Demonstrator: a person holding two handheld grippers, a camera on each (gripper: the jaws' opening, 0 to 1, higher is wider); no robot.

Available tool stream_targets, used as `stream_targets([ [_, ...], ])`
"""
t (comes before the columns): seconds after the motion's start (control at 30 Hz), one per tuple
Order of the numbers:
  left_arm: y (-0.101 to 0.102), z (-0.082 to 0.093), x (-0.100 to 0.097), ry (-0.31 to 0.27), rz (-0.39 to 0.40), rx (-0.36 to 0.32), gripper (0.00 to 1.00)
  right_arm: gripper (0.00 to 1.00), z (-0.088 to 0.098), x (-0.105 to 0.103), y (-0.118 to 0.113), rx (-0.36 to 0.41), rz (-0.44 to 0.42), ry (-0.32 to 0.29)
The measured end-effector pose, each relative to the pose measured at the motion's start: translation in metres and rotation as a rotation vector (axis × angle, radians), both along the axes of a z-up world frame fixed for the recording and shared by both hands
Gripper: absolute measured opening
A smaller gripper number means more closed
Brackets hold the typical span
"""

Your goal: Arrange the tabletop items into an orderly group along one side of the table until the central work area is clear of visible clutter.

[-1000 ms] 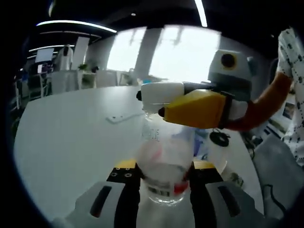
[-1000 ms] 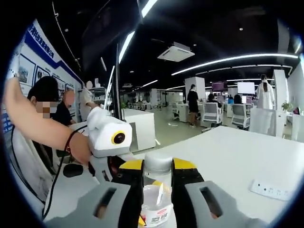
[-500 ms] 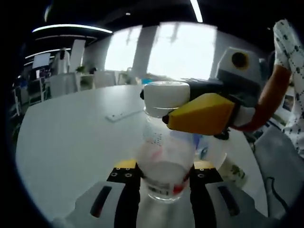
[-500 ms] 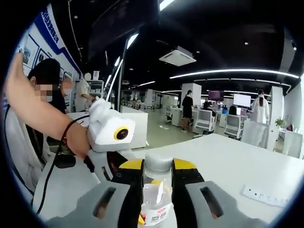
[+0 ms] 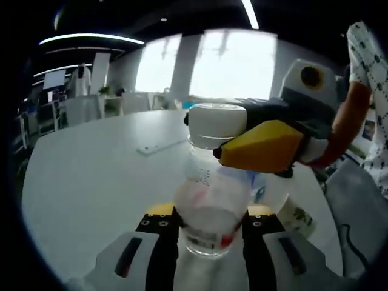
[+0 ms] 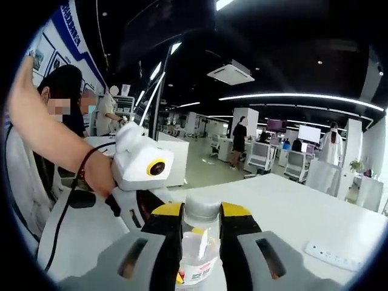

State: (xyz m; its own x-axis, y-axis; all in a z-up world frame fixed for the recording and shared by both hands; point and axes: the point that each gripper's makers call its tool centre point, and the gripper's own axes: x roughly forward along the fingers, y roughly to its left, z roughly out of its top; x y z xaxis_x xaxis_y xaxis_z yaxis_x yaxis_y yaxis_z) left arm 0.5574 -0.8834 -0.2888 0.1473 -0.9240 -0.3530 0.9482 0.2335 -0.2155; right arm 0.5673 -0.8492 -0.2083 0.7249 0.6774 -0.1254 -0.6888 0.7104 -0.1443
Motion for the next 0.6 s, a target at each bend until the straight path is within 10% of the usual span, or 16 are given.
stream_targets([
  [0.6, -0.0036, 0.0014, -0.0048, 0.047, 0.031, -0.021, 0.45, 0.20, 0.0002, -0.0018, 0.0003, -0.030, 0.010, 0.034],
])
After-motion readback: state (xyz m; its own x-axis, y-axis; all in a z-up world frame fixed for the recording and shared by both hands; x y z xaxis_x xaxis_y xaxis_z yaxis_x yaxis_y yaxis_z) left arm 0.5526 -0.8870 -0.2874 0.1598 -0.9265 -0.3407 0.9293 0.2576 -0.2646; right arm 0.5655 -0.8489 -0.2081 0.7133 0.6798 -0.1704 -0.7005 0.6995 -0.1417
